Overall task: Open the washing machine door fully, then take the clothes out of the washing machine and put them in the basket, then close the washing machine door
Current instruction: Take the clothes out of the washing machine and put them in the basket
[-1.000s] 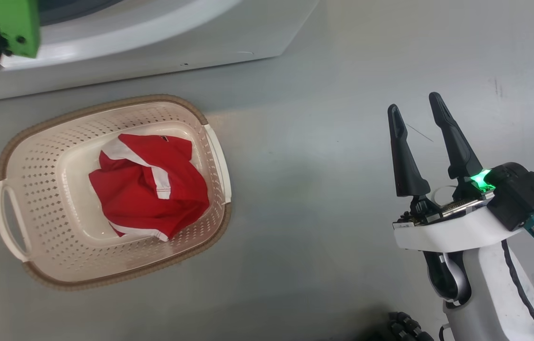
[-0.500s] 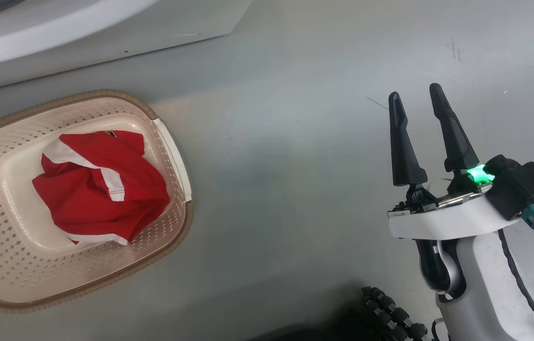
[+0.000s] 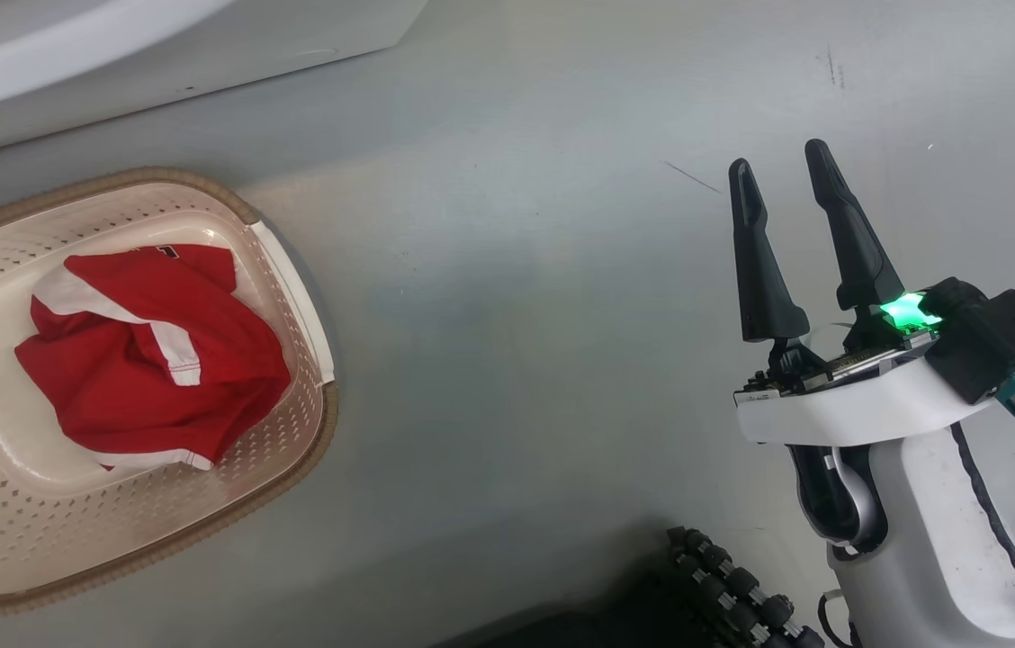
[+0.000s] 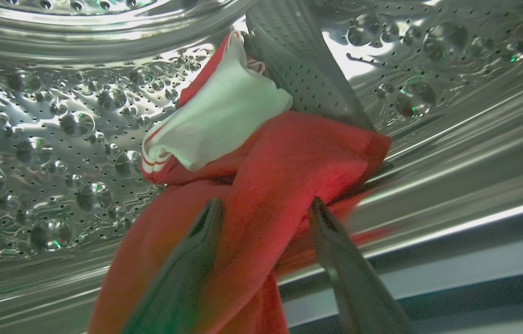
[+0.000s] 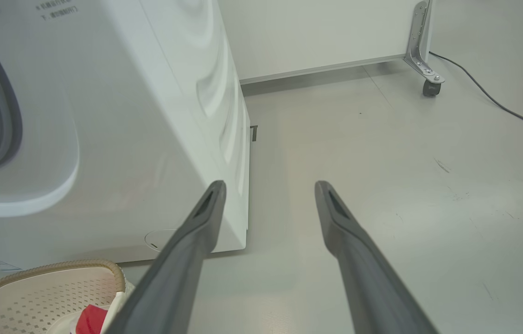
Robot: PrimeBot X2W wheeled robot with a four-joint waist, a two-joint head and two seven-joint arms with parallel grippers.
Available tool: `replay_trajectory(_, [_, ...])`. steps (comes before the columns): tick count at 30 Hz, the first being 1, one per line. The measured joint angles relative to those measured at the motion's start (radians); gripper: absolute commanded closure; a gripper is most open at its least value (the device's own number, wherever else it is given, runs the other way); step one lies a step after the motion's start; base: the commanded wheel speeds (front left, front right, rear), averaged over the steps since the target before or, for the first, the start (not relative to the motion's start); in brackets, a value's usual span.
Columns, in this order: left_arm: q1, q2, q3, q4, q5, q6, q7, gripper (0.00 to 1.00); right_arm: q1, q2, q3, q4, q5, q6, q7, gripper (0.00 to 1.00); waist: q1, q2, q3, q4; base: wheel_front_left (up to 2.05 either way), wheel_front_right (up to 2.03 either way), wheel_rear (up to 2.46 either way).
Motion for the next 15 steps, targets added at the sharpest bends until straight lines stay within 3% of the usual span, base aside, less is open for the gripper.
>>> replay_trajectory(1, [-0.003, 0.005, -0.003, 0.002, 0.006, 0.0, 0.009, 0.58, 0.0, 0.0, 0.0, 0.0, 0.0, 0.0, 0.0, 0.0, 0.0, 0.0, 0.001, -0.001, 0.0, 0.0, 0.0])
replay_trajectory(2, [-0.007, 0.009, -0.004, 0.005, 0.008, 0.0, 0.017, 1.0, -0.001, 0.0, 0.0, 0.0, 0.002, 0.0, 0.0, 0.0, 0.0, 0.0, 0.002, -0.002, 0.0, 0.0, 0.0])
replay_trajectory(15, [-0.041, 0.011, -0.024, -0.009, 0.023, -0.001, 0.001, 1.0, -0.021, 0.0, -0.006, 0.002, 0.009, 0.0, 0.0, 0.0, 0.0, 0.0, 0.011, -0.009, 0.0, 0.0, 0.0])
